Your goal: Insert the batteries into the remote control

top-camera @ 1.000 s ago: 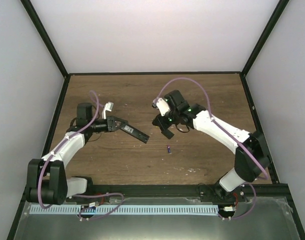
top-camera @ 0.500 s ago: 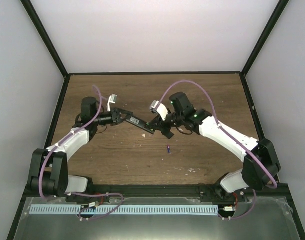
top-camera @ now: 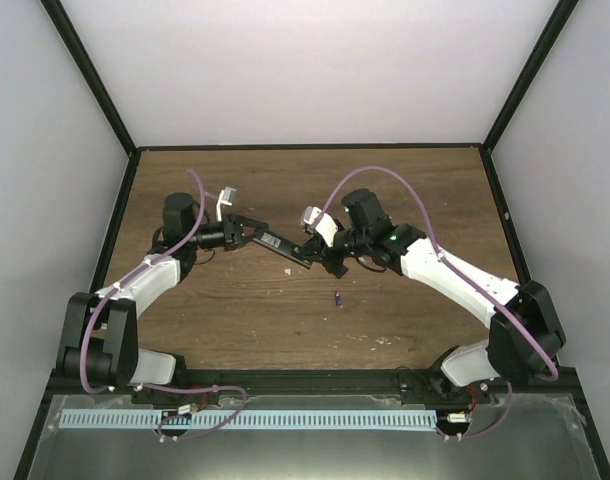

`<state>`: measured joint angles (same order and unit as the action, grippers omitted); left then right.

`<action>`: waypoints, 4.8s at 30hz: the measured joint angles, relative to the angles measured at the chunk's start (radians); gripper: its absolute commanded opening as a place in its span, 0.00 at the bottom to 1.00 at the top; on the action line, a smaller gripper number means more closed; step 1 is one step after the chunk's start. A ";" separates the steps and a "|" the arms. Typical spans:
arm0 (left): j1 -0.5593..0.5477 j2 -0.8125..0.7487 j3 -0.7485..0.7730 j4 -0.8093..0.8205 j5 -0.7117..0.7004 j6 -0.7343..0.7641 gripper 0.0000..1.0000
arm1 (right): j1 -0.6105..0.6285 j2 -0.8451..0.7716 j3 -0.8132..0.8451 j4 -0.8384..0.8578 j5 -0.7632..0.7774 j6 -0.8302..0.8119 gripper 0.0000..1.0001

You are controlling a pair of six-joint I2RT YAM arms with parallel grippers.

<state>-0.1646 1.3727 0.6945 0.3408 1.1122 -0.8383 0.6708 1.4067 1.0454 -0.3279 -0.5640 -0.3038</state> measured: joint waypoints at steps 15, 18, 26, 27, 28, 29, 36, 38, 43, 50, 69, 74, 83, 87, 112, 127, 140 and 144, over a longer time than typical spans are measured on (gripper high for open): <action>-0.004 0.002 0.002 -0.015 0.018 0.008 0.00 | 0.000 0.011 0.000 -0.005 -0.005 -0.047 0.03; -0.004 0.001 0.003 -0.030 0.018 0.014 0.00 | 0.000 0.012 0.000 -0.018 -0.005 -0.052 0.03; -0.005 0.001 0.003 -0.044 0.018 0.031 0.00 | 0.000 0.021 0.000 -0.031 -0.004 -0.055 0.05; -0.005 0.001 0.003 -0.043 0.018 0.031 0.00 | 0.000 0.021 0.000 -0.030 -0.005 -0.055 0.06; -0.005 0.001 0.003 -0.043 0.018 0.032 0.00 | 0.000 0.021 0.000 -0.030 -0.005 -0.055 0.07; -0.005 0.001 0.003 -0.043 0.018 0.032 0.00 | 0.000 0.022 0.000 -0.030 -0.005 -0.055 0.07; -0.005 0.001 0.003 -0.045 0.016 0.039 0.00 | 0.000 0.043 0.001 -0.040 -0.009 -0.055 0.10; -0.004 0.001 0.003 -0.045 0.016 0.040 0.00 | 0.000 0.044 0.001 -0.043 -0.008 -0.055 0.10; -0.004 0.001 0.003 -0.045 0.016 0.047 0.00 | 0.001 0.043 0.001 -0.045 -0.003 -0.056 0.18; -0.004 0.001 0.003 -0.043 0.011 0.051 0.00 | 0.009 0.011 0.001 -0.058 0.026 -0.064 0.37; -0.005 0.001 0.003 -0.032 0.107 0.055 0.00 | -0.075 0.020 0.111 -0.101 -0.010 0.091 0.86; -0.005 0.000 0.003 -0.031 0.137 0.061 0.00 | -0.095 0.125 0.211 -0.177 -0.123 0.178 0.87; -0.005 -0.009 0.005 -0.031 0.166 0.081 0.00 | -0.095 0.201 0.319 -0.346 -0.348 0.293 0.86; -0.005 -0.016 0.007 -0.029 0.177 0.084 0.00 | -0.095 0.221 0.319 -0.396 -0.391 0.303 0.84; -0.005 -0.029 0.025 -0.033 0.183 0.125 0.00 | -0.095 0.305 0.314 -0.452 -0.546 0.345 0.52; -0.005 -0.038 0.036 -0.070 0.172 0.168 0.00 | -0.095 0.319 0.314 -0.457 -0.552 0.350 0.43; -0.005 -0.060 0.047 -0.138 0.159 0.236 0.00 | -0.095 0.338 0.314 -0.450 -0.566 0.366 0.38; -0.006 -0.060 0.051 -0.144 0.155 0.240 0.00 | -0.095 0.340 0.314 -0.451 -0.566 0.365 0.36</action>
<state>-0.1703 1.3132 0.7460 0.1970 1.2675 -0.5980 0.5762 1.7466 1.3590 -0.7784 -1.1301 0.0612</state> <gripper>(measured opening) 0.150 0.377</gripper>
